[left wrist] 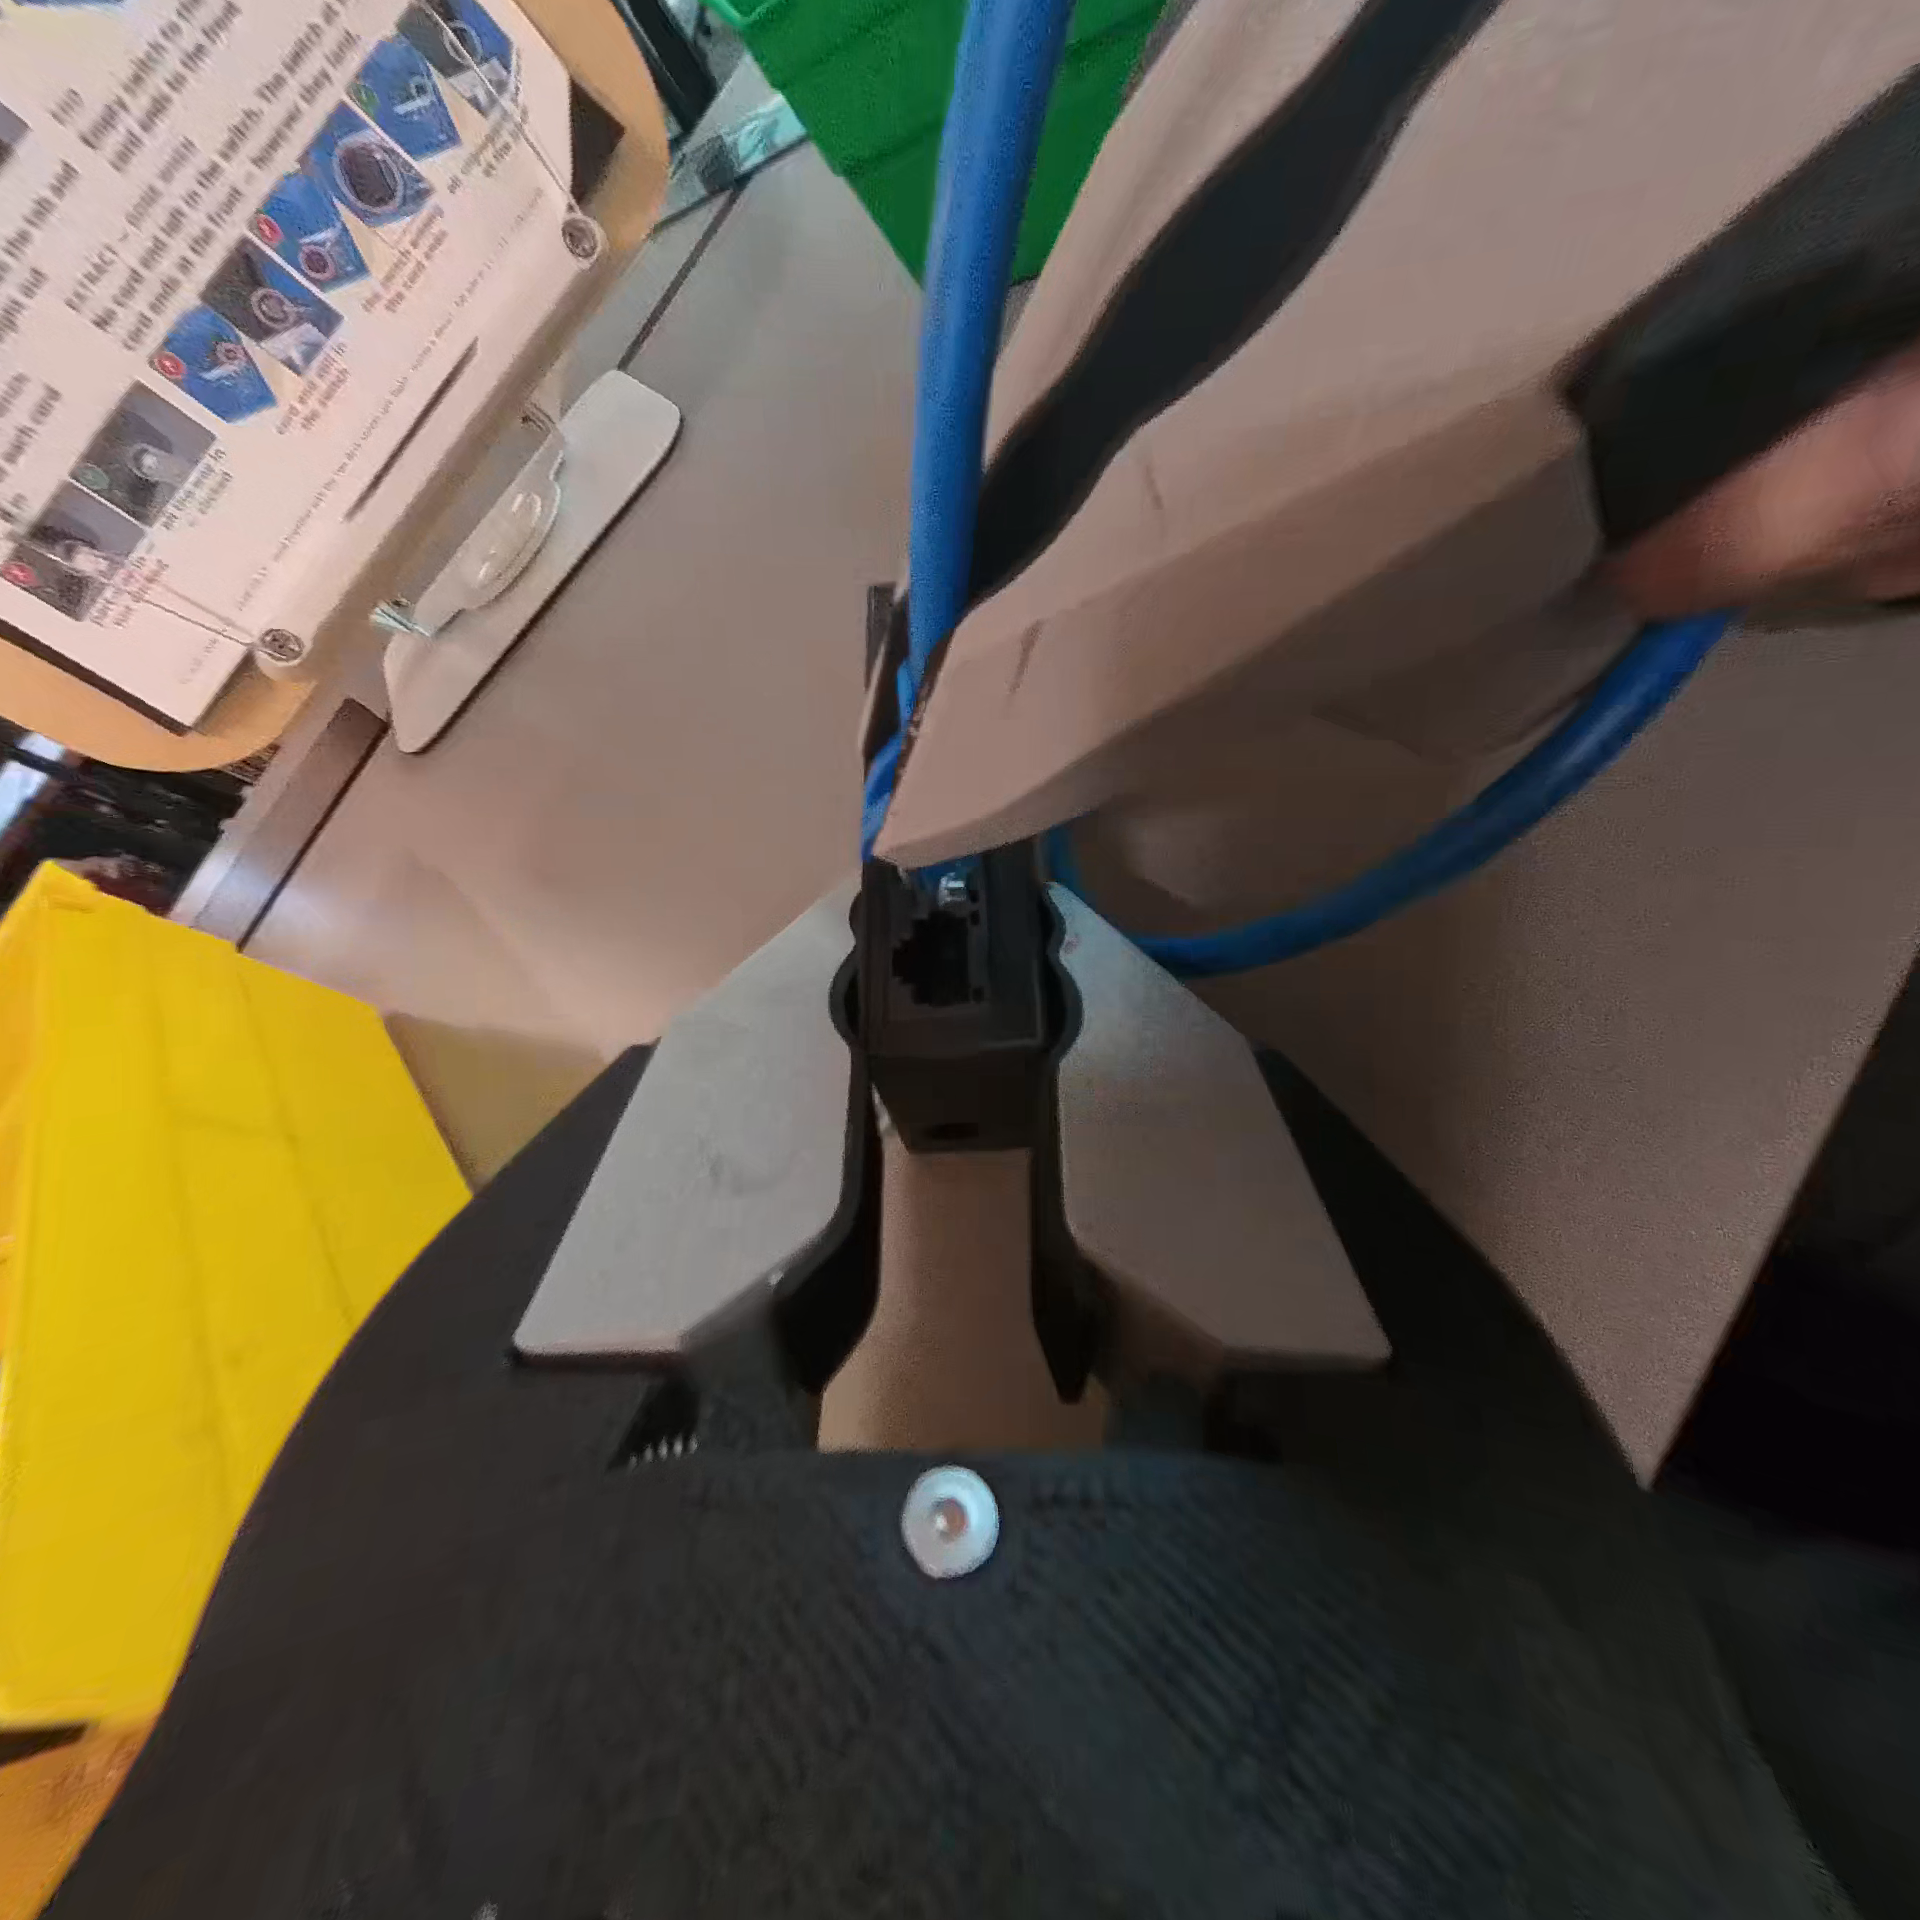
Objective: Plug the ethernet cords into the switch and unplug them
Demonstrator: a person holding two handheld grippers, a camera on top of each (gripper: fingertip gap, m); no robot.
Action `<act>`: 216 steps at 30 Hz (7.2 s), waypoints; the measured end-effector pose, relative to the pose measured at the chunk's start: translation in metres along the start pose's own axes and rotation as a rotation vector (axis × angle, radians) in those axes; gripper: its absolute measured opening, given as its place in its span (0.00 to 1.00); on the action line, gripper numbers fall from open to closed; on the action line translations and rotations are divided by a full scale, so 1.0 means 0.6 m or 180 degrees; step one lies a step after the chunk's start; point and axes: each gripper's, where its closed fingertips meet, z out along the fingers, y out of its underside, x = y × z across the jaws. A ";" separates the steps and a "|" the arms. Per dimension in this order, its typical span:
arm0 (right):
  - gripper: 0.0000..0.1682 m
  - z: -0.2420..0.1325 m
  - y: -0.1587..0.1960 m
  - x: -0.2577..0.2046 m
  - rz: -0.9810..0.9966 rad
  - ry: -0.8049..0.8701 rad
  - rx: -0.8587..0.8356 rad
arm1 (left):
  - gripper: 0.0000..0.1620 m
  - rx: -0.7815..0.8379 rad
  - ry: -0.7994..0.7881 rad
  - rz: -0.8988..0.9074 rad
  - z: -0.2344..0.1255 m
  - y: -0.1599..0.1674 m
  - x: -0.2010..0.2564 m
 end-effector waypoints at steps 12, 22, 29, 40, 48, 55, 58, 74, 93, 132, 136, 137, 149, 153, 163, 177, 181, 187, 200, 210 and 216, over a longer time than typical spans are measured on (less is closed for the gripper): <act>0.17 -0.009 -0.008 0.022 0.0512 -0.0034 -0.0104 | 0.15 -0.0043 0.0053 -0.0213 0.008 0.003 -0.010; 0.03 0.001 -0.012 0.013 0.0018 0.0151 -0.0641 | 0.15 -0.0136 0.0014 -0.0249 0.011 0.010 -0.015; 0.03 0.014 -0.015 0.006 -0.0228 0.0222 -0.0752 | 0.14 -0.0121 0.0351 -0.0586 0.009 0.012 -0.011; 0.03 0.004 0.008 -0.002 -0.0639 -0.0079 -0.2079 | 0.14 -0.0241 0.0118 -0.0222 0.010 0.021 -0.008; 0.04 0.013 -0.015 -0.008 -0.0691 -0.0103 -0.1915 | 0.14 0.0037 0.0147 -0.0461 -0.001 0.008 -0.021; 0.02 -0.012 -0.061 -0.010 -0.0169 -0.0305 -0.1115 | 0.15 0.0777 0.0051 -0.0584 -0.031 -0.046 -0.031; 0.04 -0.024 -0.050 0.005 0.0045 -0.0244 -0.0841 | 0.16 0.0787 -0.0377 -0.0156 -0.037 -0.051 -0.040; 0.07 -0.061 0.025 -0.005 0.0561 -0.0698 -0.0027 | 0.15 0.0637 -0.0892 0.1357 -0.030 -0.062 0.002; 0.10 -0.060 -0.017 0.007 0.0672 -0.0503 0.0343 | 0.16 0.0673 -0.0953 0.1187 -0.034 -0.064 -0.010; 0.19 0.005 -0.037 0.014 0.0643 -0.0669 -0.1004 | 0.15 0.0760 -0.0014 -0.0547 -0.018 -0.043 -0.047; 0.11 -0.009 -0.062 0.028 0.0760 -0.0564 -0.0764 | 0.15 0.0759 -0.0041 -0.0554 -0.018 -0.043 -0.049; 0.10 -0.010 -0.069 0.028 0.0799 -0.0560 -0.0710 | 0.15 0.0760 -0.0049 -0.0546 -0.019 -0.043 -0.048; 0.04 0.011 -0.038 0.029 0.0300 -0.0394 -0.1355 | 0.15 0.0568 -0.0138 -0.0387 -0.012 -0.031 -0.045; 0.07 0.010 -0.025 0.029 0.0163 -0.0493 -0.1899 | 0.15 0.0483 -0.0024 -0.0403 -0.009 -0.027 -0.037; 0.04 0.028 -0.038 0.022 0.0187 -0.0554 -0.1774 | 0.14 0.0592 0.0090 -0.0750 -0.018 -0.027 -0.048; 0.04 0.031 -0.021 0.028 -0.0025 -0.0626 -0.2680 | 0.14 0.0369 -0.0009 -0.0638 -0.009 -0.014 -0.046; 0.04 0.038 -0.031 0.023 0.0264 -0.0668 -0.2300 | 0.14 0.0474 -0.0009 -0.0808 -0.016 -0.017 -0.054; 0.04 0.041 -0.035 0.021 0.0177 -0.0672 -0.2363 | 0.14 0.0457 -0.0128 -0.0774 -0.018 -0.015 -0.059; 0.05 0.023 -0.066 0.023 0.0463 -0.0820 -0.1612 | 0.15 0.0851 -0.0462 -0.0539 -0.033 -0.045 -0.077; 0.04 -0.015 -0.106 0.024 0.0532 -0.0627 -0.0723 | 0.16 0.0946 -0.0616 -0.0597 -0.041 -0.045 -0.095; 0.04 0.011 -0.073 0.015 0.0332 -0.0431 -0.0902 | 0.15 0.0833 -0.0660 -0.0395 -0.036 -0.043 -0.086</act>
